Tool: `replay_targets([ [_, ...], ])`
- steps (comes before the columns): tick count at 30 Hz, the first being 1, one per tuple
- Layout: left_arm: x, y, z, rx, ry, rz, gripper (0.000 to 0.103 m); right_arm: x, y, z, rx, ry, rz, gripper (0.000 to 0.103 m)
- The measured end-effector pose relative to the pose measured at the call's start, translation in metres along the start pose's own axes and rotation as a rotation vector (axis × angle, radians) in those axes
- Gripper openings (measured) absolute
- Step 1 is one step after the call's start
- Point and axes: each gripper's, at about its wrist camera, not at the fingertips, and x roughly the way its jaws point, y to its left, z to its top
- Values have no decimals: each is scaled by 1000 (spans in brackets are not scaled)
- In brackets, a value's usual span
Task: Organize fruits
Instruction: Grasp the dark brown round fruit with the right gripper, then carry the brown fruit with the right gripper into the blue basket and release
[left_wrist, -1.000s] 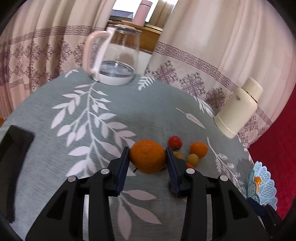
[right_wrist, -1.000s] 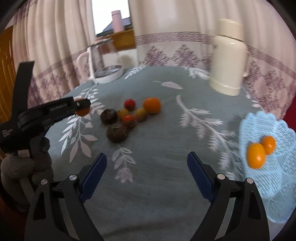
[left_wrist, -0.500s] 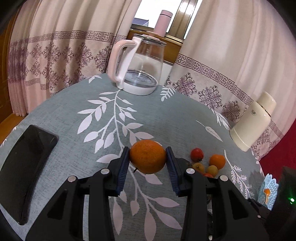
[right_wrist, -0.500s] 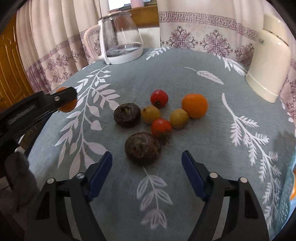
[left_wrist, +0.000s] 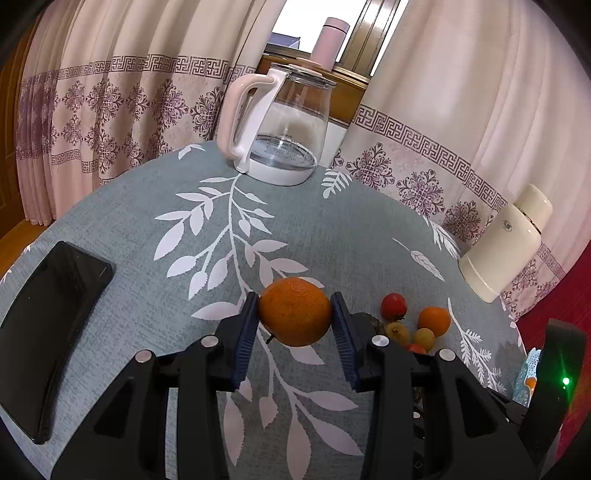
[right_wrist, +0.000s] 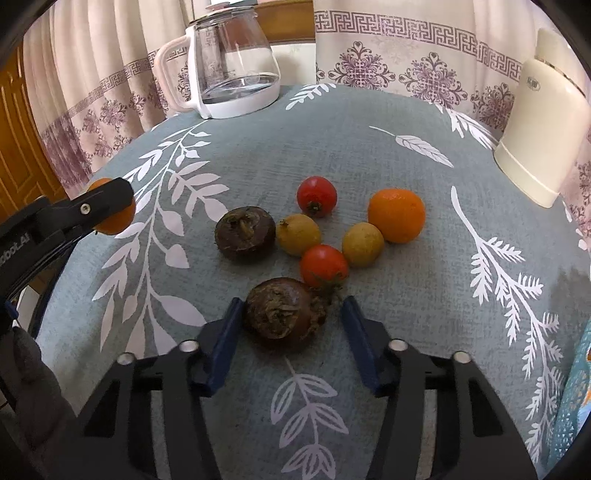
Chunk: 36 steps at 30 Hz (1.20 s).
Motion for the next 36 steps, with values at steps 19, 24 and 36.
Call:
replay_targets([
  [19, -6, -7, -3, 30, -22, -1, 41, -53, -1, -25, 28, -103, -42, 45],
  [24, -8, -11, -4, 47, -31, -1, 41, -72, -8, -28, 52, -140, -56, 45],
  [36, -14, -21, -8, 85, -53, 0, 41, -123, -25, -31, 114, -238, -93, 45],
])
